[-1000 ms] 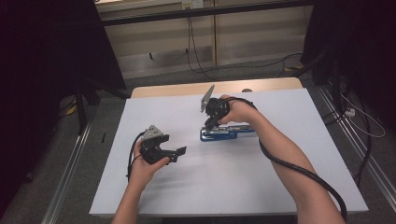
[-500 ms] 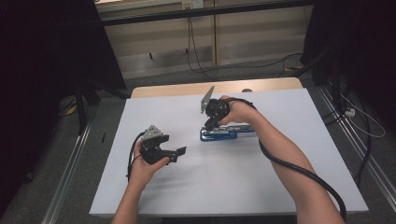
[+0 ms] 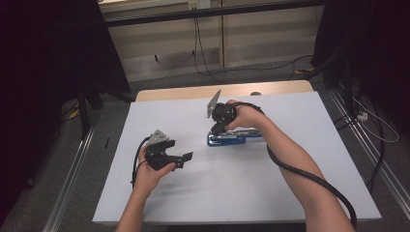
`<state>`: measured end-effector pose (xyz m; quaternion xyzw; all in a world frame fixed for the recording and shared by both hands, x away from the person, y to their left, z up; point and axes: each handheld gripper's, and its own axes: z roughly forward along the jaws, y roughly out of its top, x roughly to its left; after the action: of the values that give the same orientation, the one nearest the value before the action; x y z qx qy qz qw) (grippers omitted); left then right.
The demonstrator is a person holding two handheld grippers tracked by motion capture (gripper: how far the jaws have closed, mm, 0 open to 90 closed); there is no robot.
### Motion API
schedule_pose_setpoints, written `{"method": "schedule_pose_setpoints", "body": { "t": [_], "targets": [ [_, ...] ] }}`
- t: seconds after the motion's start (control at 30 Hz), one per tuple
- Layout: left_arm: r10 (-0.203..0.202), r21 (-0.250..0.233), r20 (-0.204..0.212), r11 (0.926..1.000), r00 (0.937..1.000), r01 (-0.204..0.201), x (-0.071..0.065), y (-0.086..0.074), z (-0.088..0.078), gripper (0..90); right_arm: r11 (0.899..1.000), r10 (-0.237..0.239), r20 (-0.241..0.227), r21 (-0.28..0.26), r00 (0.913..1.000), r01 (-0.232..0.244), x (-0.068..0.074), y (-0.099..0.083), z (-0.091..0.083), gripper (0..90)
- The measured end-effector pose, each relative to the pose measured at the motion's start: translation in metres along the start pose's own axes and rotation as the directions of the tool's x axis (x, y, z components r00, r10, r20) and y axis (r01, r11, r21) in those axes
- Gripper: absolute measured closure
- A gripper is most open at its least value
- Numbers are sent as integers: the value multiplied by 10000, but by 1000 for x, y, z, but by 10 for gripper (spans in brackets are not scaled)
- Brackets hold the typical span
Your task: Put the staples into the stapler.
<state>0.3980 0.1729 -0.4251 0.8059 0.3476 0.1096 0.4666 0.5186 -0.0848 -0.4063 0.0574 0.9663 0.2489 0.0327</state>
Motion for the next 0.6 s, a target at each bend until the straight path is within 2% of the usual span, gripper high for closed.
{"method": "schedule_pose_setpoints", "body": {
  "t": [0.2, 0.47, 0.6],
  "targets": [
    [-4, 3, 4, 10000, 10000, 4, 0, 0, 1, 94, 9997, 181, -52, -166, 9998, -182, 0, 0, 1, 782],
    [41, 19, -7, 10000, 10000, -41, 0, 0, 2, 94, 9954, 821, 245, -519, 9963, -808, 1, -5, -4, 605],
    [-26, -5, 4, 10000, 10000, 26, -1, 1, 4, 93, 9857, 1474, 311, -873, 9886, -1443, 3, -12, -10, 500]
  ]
}}
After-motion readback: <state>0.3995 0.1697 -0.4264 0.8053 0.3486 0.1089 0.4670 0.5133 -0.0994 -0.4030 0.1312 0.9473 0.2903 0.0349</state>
